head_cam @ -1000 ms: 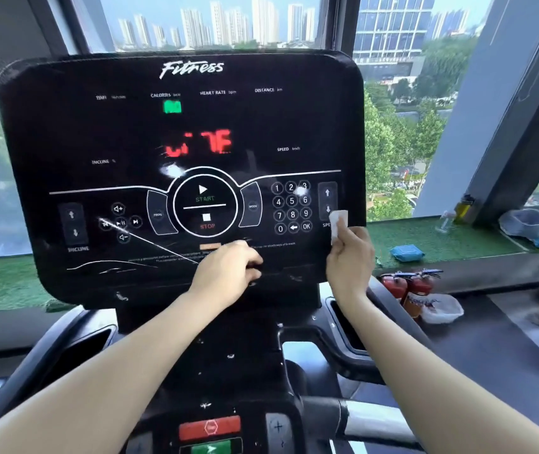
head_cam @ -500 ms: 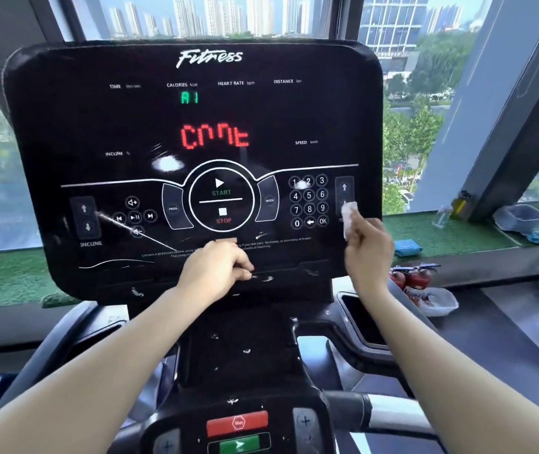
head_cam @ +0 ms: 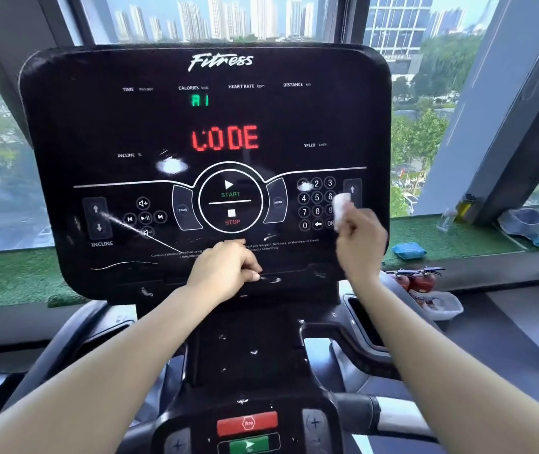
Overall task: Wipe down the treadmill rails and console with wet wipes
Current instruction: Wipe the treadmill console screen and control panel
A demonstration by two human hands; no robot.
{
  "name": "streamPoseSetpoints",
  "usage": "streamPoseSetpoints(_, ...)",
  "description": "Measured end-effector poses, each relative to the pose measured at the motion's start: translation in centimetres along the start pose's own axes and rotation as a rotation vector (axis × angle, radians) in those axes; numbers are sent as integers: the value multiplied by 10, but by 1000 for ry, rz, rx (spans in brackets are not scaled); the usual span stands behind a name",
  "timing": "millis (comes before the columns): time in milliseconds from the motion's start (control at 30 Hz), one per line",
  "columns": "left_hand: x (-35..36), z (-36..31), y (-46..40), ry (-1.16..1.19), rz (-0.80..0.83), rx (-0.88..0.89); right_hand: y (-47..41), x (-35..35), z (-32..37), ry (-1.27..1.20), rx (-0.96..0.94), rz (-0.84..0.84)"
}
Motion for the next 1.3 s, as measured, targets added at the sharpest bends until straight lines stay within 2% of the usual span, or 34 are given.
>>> streamPoseSetpoints(67, 1, 0, -1, 0, -3, -2, -8, 1, -6, -17, 216, -99)
streamPoseSetpoints(133, 2, 0, -1, -3, -4, -2, 2, 13, 8, 8, 200, -94)
streamPoseSetpoints(267, 0, -1, 0, -23, -17, 18, 47, 43, 50, 17, -259, 156)
streamPoseSetpoints(367, -3, -3, 4, -24, -14, 46, 41, 38, 47, 24, -390, 246)
streamPoseSetpoints(433, -5, 1, 9, -10, 17, 87, 20, 21, 33, 28, -334, 227)
streamPoseSetpoints(567, -15, 21, 17, -32, -3, 69, -30, -8, 1, 67, 81, -10)
streamPoseSetpoints(633, -18, 25, 19, -30, -41, 57, -32, 2, 9, 86, 169, -55)
streamPoseSetpoints(667, -18, 24, 19, -37, -53, 51, -26, 10, 20, 76, 147, -60)
streamPoseSetpoints(733, -18, 22, 18, -42, -61, 38, -3, 31, 50, -2, -48, -4)
streamPoseSetpoints(833, -19, 21, 18, -49, -66, 33, 34, 56, 77, -35, -351, 202)
streamPoseSetpoints(933, -19, 21, 21, -70, -87, 55, 35, 53, 74, -16, -475, 299)
streamPoseSetpoints(1000, -18, 22, 23, -54, -97, 57, 14, 38, 61, -9, -410, 236)
streamPoseSetpoints(1133, -14, 26, 21, -21, -109, 40, -33, 18, 47, 27, -62, -4)
streamPoseSetpoints(1200, -13, 27, 21, -15, -110, 38, -30, 30, 61, -9, -66, -32)
streamPoseSetpoints(1300, -13, 28, 21, -12, -119, 35, -1, 56, 90, -53, -298, 84)
Point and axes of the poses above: each hand's wrist, its own y-axis away from the middle knuckle, its own x-axis out of the palm, z = x × y, the point moved 2 cm from there along -y, towards the middle knuckle, and after that the axes turned 4 degrees about -z, right-handed, at the moved point
